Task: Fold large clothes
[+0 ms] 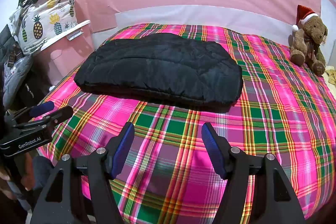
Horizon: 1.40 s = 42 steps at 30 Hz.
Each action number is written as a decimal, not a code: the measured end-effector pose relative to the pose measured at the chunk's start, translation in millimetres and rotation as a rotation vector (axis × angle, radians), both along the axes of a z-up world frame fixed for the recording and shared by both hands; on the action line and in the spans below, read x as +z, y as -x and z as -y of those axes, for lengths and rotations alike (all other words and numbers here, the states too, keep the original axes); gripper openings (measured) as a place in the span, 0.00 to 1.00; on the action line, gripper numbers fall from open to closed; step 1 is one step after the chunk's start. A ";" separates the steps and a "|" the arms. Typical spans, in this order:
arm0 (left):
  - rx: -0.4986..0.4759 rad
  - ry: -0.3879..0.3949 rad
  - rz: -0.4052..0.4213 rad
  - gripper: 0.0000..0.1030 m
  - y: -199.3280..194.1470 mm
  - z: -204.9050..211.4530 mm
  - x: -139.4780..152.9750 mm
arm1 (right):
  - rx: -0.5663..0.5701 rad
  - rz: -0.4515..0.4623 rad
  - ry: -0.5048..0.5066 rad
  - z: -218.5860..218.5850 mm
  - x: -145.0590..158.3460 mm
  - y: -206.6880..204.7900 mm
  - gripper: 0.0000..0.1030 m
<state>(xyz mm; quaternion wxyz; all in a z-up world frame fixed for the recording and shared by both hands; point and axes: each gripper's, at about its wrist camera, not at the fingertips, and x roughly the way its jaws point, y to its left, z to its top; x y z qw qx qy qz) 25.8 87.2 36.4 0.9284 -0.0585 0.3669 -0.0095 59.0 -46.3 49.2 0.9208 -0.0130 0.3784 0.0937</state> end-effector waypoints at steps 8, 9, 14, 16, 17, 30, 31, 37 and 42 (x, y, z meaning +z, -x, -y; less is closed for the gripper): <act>-0.003 0.000 -0.001 0.77 0.3 0.1 -1.4 | 0.005 -0.003 0.002 0.4 -0.4 0.3 0.64; -0.002 0.000 -0.002 0.77 0.4 0.1 -1.5 | 0.005 -0.003 0.002 0.2 -0.4 0.3 0.64; -0.005 0.001 -0.003 0.77 0.6 0.3 -1.6 | 0.005 -0.004 0.001 -0.5 -0.3 0.2 0.64; -0.004 -0.003 -0.004 0.77 0.5 0.1 -2.2 | 0.008 -0.004 0.001 0.1 -0.9 0.0 0.64; -0.005 -0.003 -0.004 0.77 0.4 -0.3 -2.3 | 0.009 -0.005 0.001 0.2 -1.2 0.2 0.64; 0.007 -0.026 -0.008 0.77 -0.7 -0.8 -5.1 | 0.012 -0.006 0.002 -0.7 -3.5 0.9 0.64; 0.007 -0.029 -0.006 0.77 -0.7 -0.9 -5.1 | 0.012 -0.005 0.003 -0.7 -3.9 1.0 0.64; 0.007 -0.039 -0.004 0.77 -1.2 0.1 -5.4 | 0.012 -0.006 0.003 -1.9 -3.9 0.5 0.64; 0.003 -0.059 0.001 0.77 -1.1 3.5 -5.2 | 0.017 -0.010 0.007 2.0 -8.4 2.1 0.64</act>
